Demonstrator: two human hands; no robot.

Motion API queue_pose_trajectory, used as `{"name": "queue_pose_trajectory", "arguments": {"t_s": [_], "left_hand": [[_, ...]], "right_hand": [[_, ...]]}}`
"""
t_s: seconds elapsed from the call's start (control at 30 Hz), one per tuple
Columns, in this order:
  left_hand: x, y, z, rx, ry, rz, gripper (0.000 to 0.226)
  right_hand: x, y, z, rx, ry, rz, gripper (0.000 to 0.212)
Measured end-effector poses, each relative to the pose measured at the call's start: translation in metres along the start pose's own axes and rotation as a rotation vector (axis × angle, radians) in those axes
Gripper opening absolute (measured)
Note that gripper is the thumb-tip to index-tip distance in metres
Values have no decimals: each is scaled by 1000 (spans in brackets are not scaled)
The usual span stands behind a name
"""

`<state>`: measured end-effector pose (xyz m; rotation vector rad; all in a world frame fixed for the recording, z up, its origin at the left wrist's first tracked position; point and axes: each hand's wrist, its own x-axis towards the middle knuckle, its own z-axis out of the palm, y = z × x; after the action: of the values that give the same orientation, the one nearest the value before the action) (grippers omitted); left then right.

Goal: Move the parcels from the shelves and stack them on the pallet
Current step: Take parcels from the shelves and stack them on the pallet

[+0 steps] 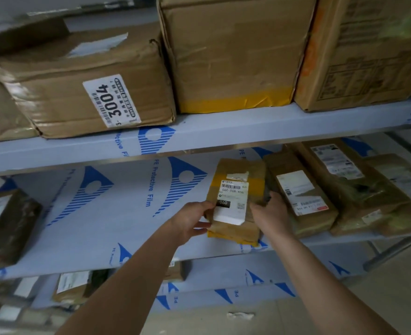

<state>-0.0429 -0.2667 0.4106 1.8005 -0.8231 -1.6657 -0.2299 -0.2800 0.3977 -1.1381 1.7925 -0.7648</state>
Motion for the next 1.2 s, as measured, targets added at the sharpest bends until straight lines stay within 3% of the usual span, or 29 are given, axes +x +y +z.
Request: {"name": "queue_pose_trajectory", "arguments": {"t_s": [0.07,0.17,0.3,0.57,0.83,0.97,1.2], "left_hand": [[-1,-4,-14,7,62,-26,35],[-4,-16,-34,3,96,-76,42],[-12,-33,-55,-35,124,-93,33],[-53,-73,-132,-256,249,-20,39],[-129,-129,-248,-464,364,51,44],[-180,-162,-299,-430,401,81,53],[-288,-258,-394,-541,549,71,56]], "right_hand": [[-2,1,9,77,-29,22,19],[-3,7,32,77,-60,-2,30],[-6,1,66,62,-172,-67,43],[-71,-56,131,94,-473,-202,50],[-165,-76,227,171,-535,-333,49],[-225,-75,281,273,-574,-327,46],[-349,-74,383,219,-839,-331,44]]}}
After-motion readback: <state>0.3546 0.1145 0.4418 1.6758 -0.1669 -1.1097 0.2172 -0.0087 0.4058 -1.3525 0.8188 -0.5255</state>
